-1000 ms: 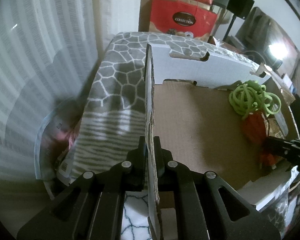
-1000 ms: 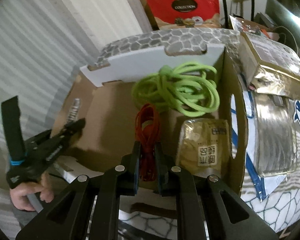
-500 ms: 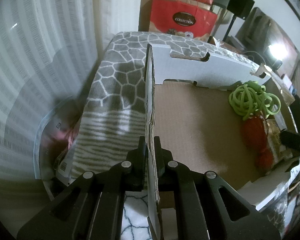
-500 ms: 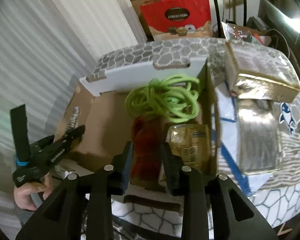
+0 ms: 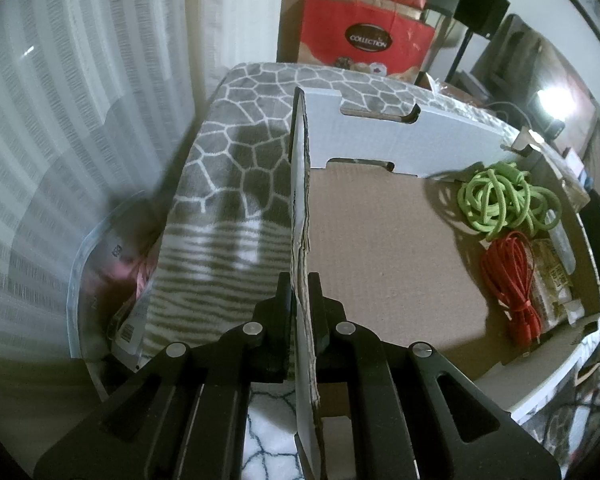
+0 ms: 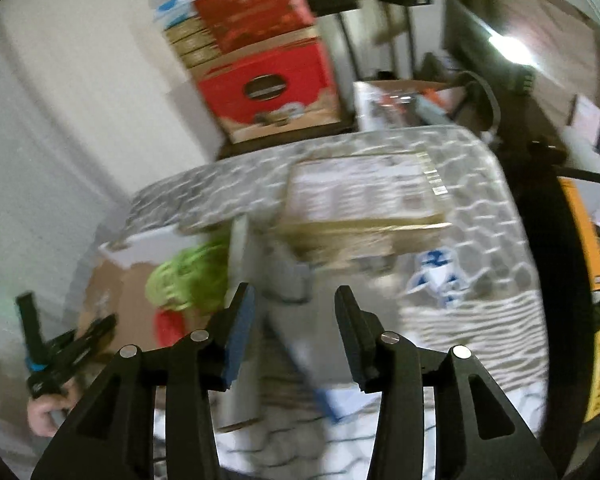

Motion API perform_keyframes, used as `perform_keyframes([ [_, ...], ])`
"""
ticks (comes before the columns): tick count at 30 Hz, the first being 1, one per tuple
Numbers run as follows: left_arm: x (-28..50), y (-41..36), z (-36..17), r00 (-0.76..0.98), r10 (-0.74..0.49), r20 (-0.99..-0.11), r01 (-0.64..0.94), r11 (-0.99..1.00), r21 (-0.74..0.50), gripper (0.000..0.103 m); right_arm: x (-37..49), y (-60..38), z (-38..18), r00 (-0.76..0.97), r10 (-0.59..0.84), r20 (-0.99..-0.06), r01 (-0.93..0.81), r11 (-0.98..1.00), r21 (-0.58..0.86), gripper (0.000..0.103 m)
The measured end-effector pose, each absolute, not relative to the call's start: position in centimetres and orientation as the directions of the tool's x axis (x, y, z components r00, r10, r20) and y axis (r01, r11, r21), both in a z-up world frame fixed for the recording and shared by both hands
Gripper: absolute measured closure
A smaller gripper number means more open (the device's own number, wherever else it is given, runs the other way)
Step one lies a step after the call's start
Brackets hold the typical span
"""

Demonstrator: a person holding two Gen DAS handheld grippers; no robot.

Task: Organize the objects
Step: 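Grasp the gold foil packet by its edge with the right tool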

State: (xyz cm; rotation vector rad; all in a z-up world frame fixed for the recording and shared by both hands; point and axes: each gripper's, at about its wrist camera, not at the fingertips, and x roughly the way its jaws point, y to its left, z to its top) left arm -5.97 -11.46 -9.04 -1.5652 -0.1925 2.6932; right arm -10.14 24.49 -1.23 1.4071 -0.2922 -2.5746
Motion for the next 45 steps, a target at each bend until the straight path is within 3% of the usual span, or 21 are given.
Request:
perform_keyframes([
  [4, -6.0, -11.4, -9.0, -0.497, 0.079, -0.864, 0.044, -0.992, -0.116, 0.097, -11.7, 27.4, -2.0, -0.539, -0.192, -0.820, 0.002, -0.974, 0.227, 0.056],
  [8, -6.0, -11.4, -9.1, -0.496, 0.079, -0.865, 0.043, -0.992, -0.116, 0.097, -13.0, 29.3, -2.7, -0.546, -0.158, -0.823, -0.043, -0.976, 0.215, 0.040],
  [18, -6.0, -11.5, -9.1, -0.495, 0.080, -0.865, 0.044, -0.992, -0.117, 0.097, -16.4, 30.9, -4.3, -0.532, -0.115, -0.839, -0.084, -0.979, 0.188, 0.032],
  [31, -6.0, -11.4, -9.1, -0.495, 0.079, -0.865, 0.044, -0.992, -0.116, 0.097, -18.2, 33.4, -9.0, -0.452, -0.378, -0.808, -0.172, -0.852, 0.495, 0.032],
  [33, -6.1, -11.4, -9.1, -0.495, 0.079, -0.865, 0.044, -0.992, -0.116, 0.097, -18.1, 33.7, -9.2, -0.457, -0.402, -0.793, -0.181, -0.831, 0.526, 0.036],
  [38, -6.1, -11.4, -9.1, -0.495, 0.080, -0.865, 0.045, -0.992, -0.117, 0.097, -17.7, 33.8, -8.0, -0.485, -0.363, -0.795, -0.169, -0.853, 0.493, 0.062],
  [45, -6.1, -11.4, -9.1, -0.495, 0.080, -0.865, 0.046, -0.992, -0.119, 0.097, -17.0, 32.9, -4.9, -0.554, -0.355, -0.753, -0.102, -0.869, 0.484, 0.076],
])
